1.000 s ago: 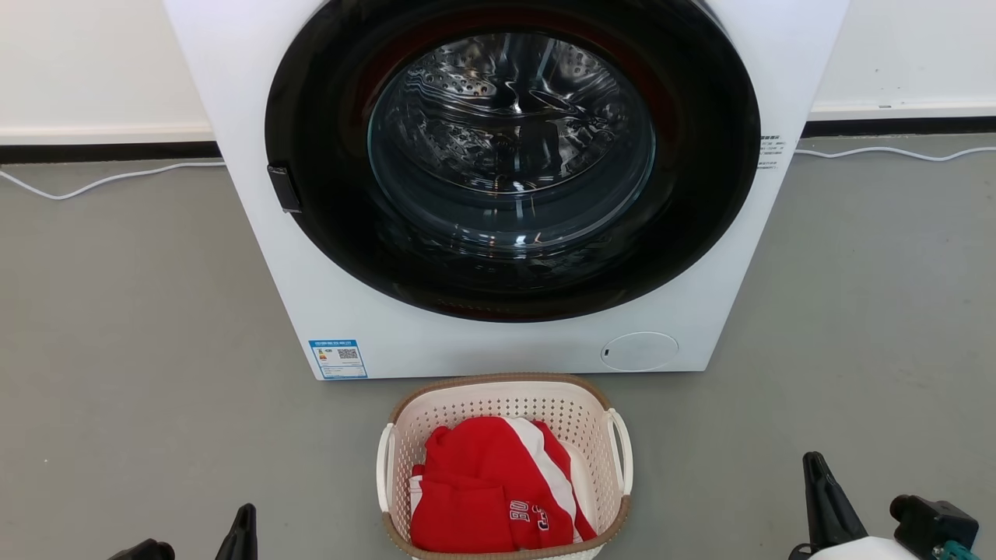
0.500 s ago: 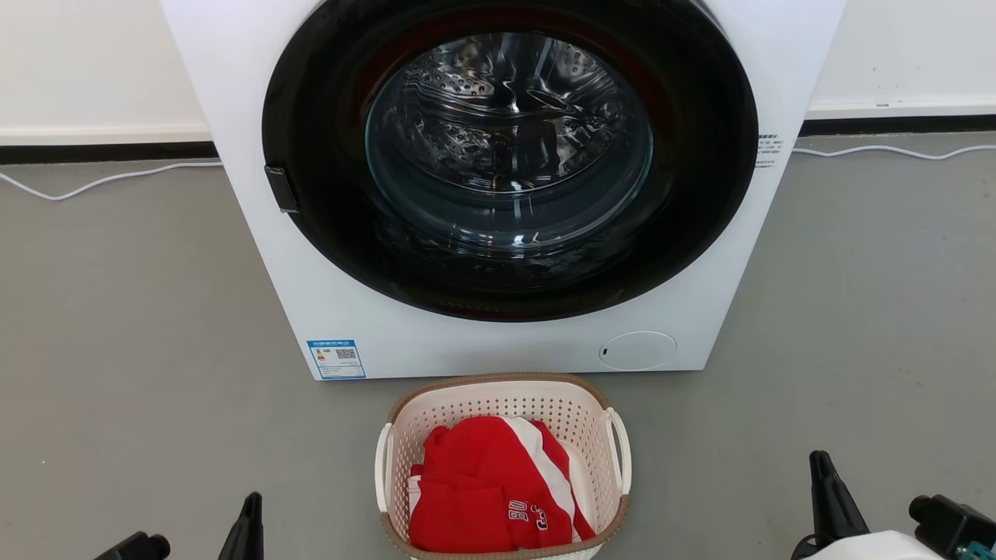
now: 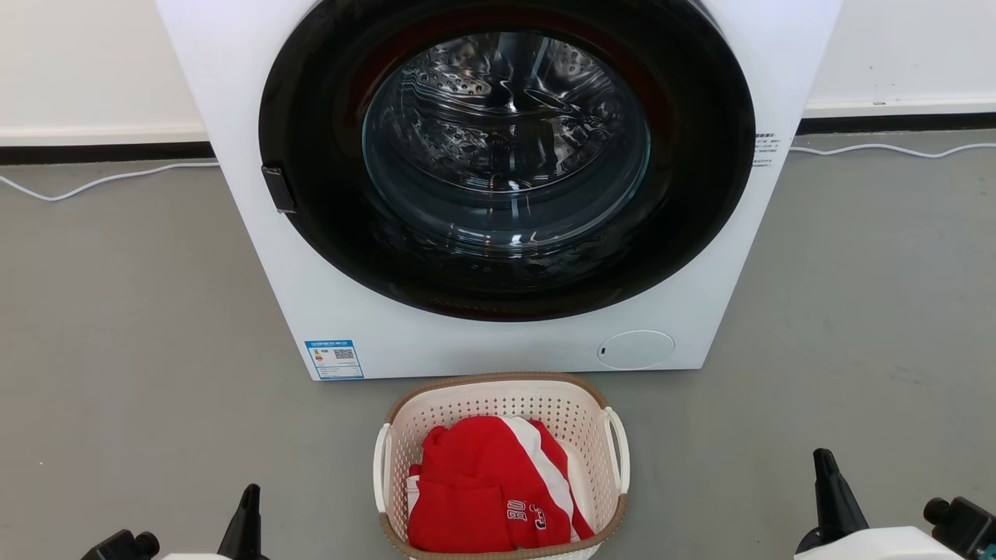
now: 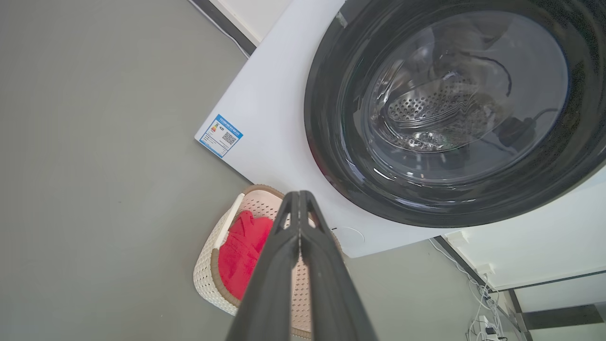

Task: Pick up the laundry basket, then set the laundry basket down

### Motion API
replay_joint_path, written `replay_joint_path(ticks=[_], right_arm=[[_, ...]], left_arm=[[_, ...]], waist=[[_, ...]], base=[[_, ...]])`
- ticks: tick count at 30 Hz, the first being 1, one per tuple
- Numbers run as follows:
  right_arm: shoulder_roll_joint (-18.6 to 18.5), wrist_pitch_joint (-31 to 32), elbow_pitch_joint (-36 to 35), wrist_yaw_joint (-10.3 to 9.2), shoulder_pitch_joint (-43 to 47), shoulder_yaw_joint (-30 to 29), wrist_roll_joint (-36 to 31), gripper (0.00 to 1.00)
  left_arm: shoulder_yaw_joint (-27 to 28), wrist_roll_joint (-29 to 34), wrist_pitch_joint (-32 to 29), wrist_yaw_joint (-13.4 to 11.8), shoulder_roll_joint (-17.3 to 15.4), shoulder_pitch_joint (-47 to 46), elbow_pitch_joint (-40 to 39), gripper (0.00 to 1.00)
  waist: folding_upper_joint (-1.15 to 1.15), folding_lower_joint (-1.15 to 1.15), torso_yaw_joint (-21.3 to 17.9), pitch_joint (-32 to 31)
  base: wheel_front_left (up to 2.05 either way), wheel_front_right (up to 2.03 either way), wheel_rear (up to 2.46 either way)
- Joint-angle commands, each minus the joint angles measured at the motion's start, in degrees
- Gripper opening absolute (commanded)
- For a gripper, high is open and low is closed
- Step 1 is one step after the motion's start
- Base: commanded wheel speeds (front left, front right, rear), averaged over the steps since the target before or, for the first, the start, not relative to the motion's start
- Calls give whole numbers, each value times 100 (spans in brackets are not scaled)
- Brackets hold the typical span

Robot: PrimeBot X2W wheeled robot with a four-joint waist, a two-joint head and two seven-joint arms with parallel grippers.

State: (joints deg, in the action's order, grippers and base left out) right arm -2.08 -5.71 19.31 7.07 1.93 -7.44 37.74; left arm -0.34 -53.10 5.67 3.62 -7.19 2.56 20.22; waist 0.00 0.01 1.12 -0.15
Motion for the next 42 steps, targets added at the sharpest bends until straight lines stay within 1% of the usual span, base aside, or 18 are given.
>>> replay_joint_path(ticks=[1,5,42], right_arm=[[-56,63,-172,18,-375,36,210,0],[-57,113,-187,19,-394,38,433,0],[-69,722,-375,32,-623,67,3186,0]], left_arm=[[124,-152,-32,83,-27,-348,-185,0],[148,-312,-83,96,-8,-370,-203,0],[445,-2286,-707,256,234,-648,-430,0]], waist=[[0,-1,-2,1],[0,-1,-7,2],[0,-1,-65,19]], base=[[0,0,0],[0,0,0],[0,0,0]])
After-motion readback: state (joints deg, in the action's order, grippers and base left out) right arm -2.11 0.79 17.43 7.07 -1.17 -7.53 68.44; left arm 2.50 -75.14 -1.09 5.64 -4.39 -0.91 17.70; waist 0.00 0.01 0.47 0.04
